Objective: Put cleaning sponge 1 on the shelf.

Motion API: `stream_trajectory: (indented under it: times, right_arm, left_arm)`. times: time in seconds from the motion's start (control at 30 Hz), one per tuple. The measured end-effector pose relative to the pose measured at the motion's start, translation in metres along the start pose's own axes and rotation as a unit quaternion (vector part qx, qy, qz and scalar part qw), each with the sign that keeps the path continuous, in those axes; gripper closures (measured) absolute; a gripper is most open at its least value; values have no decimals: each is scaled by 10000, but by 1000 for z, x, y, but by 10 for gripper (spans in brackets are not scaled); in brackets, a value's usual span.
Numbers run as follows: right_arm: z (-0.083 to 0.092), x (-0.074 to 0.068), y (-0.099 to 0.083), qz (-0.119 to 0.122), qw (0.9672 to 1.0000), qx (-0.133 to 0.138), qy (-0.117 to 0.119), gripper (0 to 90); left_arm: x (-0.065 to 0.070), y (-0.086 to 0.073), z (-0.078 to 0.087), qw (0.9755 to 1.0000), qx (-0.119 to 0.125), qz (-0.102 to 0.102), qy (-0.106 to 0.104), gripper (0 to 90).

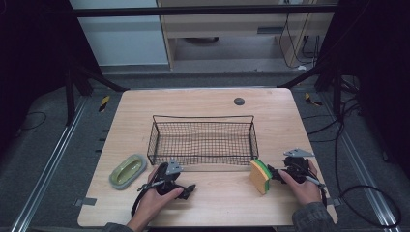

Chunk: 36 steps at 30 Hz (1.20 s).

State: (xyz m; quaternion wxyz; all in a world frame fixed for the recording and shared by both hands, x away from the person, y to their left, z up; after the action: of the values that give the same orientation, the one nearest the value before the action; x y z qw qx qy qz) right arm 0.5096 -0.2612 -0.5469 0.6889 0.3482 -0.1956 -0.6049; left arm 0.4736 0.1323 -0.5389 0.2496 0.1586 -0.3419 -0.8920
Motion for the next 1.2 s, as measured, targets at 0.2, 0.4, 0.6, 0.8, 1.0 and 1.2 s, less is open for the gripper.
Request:
stream_trajectory:
  times: [0.2, 0.4, 0.6, 0.8, 1.0, 1.2]
  right_arm:
    - [0, 0, -1, -31, 10000, 5, -40, 40]
    - [1, -1, -1, -56, 10000, -8, -23, 41]
    - [1, 0, -1, -39, 10000, -7, -38, 41]
    - [1, -1, -1, -75, 10000, -3, -45, 41]
    - [1, -1, -1, -81, 10000, -3, -50, 41]
    - [2, 1, -2, -29, 10000, 6, -53, 42]
  left_arm:
    - [1, -3, 19, 9997, -17, -178, -161, 63]
    - [-8, -10, 55, 9998, -59, -164, -21, 77]
    - [-52, -18, 110, 9974, -346, -65, 636, 79]
    - [-100, -29, 140, 9924, -635, 360, 988, 75]
    - [-122, -37, 149, 9905, -837, 287, 1050, 78]
    - [-129, -44, 146, 9892, -1090, 240, 946, 113]
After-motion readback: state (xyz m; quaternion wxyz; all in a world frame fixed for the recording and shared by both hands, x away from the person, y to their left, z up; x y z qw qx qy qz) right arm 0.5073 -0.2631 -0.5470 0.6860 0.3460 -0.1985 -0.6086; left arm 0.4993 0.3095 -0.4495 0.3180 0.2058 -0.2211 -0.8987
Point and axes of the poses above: each handheld gripper's, and its own axes: z roughly backward along the jaws, y roughly out of its top, x roughly to its right, the point moved 5 cm from there along -z, roughly forward along the jaws, and after that the axes turned 12 degrees about -z, right-handed, at the moved point
